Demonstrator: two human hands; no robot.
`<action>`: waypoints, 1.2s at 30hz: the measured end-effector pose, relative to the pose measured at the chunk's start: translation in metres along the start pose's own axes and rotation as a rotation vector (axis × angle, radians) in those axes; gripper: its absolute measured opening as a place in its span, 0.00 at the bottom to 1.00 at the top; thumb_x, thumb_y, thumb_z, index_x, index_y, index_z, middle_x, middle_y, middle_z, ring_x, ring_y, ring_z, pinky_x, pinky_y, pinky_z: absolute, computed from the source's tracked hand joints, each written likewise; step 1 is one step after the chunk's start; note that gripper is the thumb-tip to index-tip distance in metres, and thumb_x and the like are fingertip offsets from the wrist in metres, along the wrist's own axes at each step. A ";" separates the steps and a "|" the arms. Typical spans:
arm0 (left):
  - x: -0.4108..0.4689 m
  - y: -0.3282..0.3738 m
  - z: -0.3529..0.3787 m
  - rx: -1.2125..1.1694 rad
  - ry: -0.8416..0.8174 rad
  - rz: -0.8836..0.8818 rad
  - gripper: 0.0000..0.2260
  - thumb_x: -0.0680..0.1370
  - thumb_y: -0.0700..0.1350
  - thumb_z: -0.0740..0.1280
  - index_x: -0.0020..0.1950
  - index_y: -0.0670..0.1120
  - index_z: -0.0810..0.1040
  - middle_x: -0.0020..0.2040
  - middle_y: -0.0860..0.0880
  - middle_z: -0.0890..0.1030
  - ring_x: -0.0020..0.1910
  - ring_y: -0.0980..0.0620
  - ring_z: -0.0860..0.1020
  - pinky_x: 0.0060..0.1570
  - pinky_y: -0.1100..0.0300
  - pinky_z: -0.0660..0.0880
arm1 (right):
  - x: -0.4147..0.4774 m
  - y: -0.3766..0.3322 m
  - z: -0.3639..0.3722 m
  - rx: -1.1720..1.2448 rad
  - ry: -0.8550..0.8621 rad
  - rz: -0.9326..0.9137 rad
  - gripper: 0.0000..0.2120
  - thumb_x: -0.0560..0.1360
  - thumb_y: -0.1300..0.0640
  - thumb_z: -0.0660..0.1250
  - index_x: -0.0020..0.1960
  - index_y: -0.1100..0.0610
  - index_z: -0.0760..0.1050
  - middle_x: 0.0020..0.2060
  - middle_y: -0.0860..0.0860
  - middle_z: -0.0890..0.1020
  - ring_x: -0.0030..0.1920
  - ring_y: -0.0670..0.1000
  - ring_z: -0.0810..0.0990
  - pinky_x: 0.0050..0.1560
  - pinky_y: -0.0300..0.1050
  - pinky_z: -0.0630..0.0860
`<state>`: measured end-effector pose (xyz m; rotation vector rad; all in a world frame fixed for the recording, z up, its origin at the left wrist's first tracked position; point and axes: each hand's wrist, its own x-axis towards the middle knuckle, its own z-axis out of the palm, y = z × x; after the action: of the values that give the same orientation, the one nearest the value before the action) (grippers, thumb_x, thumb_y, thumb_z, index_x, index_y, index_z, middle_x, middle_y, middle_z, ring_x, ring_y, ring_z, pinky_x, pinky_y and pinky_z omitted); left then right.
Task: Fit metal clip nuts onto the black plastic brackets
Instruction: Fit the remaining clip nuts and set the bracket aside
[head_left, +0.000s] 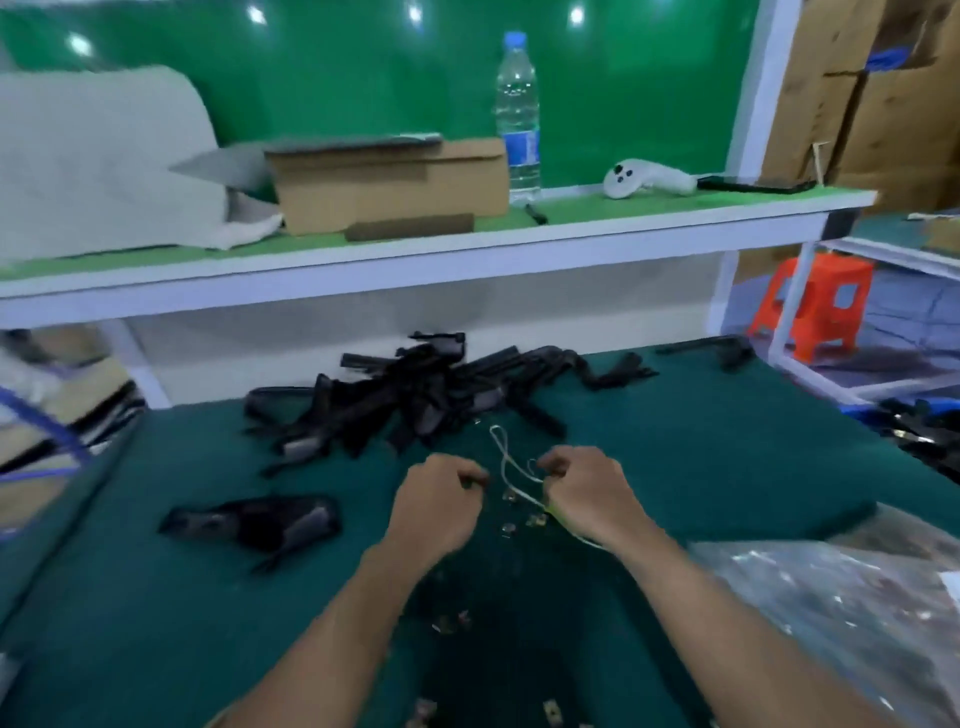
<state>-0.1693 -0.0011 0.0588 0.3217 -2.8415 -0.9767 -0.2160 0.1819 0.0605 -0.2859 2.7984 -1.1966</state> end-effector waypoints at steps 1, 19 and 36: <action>-0.005 -0.021 -0.013 0.025 0.025 -0.034 0.11 0.80 0.42 0.66 0.52 0.56 0.87 0.42 0.59 0.84 0.29 0.60 0.78 0.31 0.65 0.76 | 0.009 -0.007 0.014 -0.009 -0.037 -0.011 0.14 0.75 0.60 0.64 0.55 0.47 0.81 0.50 0.50 0.85 0.49 0.52 0.83 0.51 0.49 0.80; -0.048 -0.119 -0.011 -0.015 -0.047 -0.088 0.11 0.77 0.48 0.71 0.41 0.63 0.77 0.44 0.63 0.74 0.45 0.63 0.73 0.49 0.65 0.66 | 0.168 -0.045 0.108 -0.544 0.218 0.126 0.33 0.75 0.49 0.66 0.75 0.56 0.57 0.76 0.58 0.61 0.75 0.60 0.58 0.75 0.56 0.57; -0.056 -0.116 0.001 -0.229 0.218 -0.005 0.12 0.82 0.41 0.68 0.48 0.58 0.83 0.47 0.64 0.78 0.51 0.69 0.76 0.47 0.76 0.69 | 0.072 -0.032 0.052 -0.008 0.519 0.068 0.08 0.78 0.48 0.65 0.44 0.51 0.71 0.35 0.50 0.80 0.39 0.58 0.80 0.43 0.53 0.78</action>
<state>-0.0960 -0.0765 -0.0161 0.3845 -2.5073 -1.1753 -0.2748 0.1091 0.0475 0.1458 3.2044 -1.4142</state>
